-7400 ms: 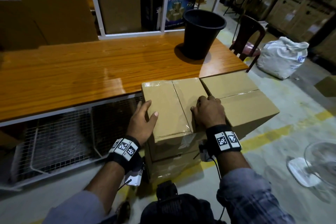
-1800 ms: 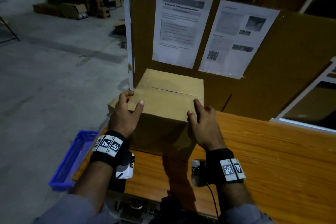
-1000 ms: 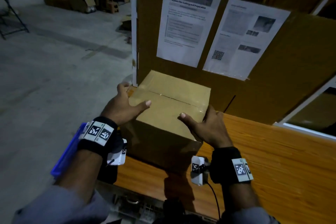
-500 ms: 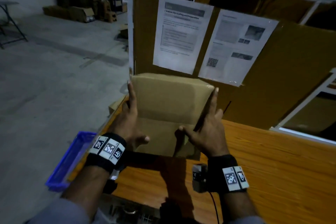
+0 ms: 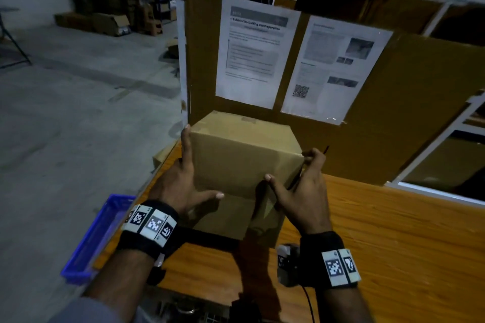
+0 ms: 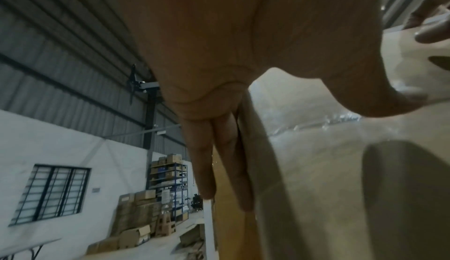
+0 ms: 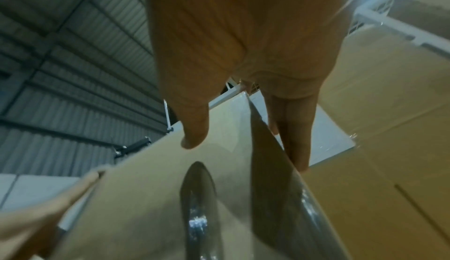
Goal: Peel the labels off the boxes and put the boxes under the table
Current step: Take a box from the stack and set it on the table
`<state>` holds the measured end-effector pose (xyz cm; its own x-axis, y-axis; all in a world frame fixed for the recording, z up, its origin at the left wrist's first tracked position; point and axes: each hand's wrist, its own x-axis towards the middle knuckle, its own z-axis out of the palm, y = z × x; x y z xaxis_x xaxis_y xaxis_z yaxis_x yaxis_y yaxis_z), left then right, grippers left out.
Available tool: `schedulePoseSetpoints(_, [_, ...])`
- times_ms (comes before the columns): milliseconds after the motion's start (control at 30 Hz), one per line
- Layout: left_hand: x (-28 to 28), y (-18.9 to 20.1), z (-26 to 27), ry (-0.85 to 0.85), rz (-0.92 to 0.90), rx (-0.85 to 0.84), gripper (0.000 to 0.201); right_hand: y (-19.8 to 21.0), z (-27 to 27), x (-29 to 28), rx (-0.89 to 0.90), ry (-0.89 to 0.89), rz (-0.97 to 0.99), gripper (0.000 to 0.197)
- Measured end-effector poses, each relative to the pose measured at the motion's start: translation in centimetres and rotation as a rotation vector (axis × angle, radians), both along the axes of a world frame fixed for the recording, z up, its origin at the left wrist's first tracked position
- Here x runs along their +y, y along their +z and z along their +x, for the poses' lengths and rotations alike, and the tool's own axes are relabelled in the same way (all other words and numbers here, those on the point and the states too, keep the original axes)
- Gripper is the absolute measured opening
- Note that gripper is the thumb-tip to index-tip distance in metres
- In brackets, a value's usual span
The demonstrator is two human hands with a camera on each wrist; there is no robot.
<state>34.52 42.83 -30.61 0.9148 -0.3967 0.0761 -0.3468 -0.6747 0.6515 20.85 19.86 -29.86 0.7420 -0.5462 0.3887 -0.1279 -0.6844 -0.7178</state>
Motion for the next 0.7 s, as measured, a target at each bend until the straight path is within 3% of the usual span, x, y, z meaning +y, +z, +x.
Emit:
schedulePoseSetpoints(67, [0.0, -0.4, 0.1, 0.034, -0.122, 0.018, 0.152, 0.0, 0.1, 0.9, 0.009, 0.0, -0.033, 0.086])
schedulePoseSetpoints(200, [0.0, -1.1, 0.2, 0.102, -0.328, 0.098, 0.097, -0.3, 0.1, 2.8, 0.012, 0.0, 0.008, 0.073])
schedulePoseSetpoints(333, [1.2, -3.0, 1.2, 0.143, -0.433, 0.19, 0.091, 0.3, 0.4, 3.4, -0.047, 0.001, -0.011, 0.071])
schedulePoseSetpoints(433, [1.3, -4.1, 1.3, 0.117, -0.357, 0.155, 0.085, 0.7, 0.8, 3.4, -0.057, -0.006, -0.035, 0.074])
schedulePoseSetpoints(533, [0.9, -4.0, 0.7, 0.156, -0.296, 0.028, 0.069, 0.6, 1.2, 3.2, -0.028, -0.012, -0.043, 0.075])
schedulePoseSetpoints(700, [1.0, -3.5, 1.2, 0.165, -0.078, -0.211, 0.057, 0.0, 1.3, 2.8, -0.005, -0.013, -0.016, 0.077])
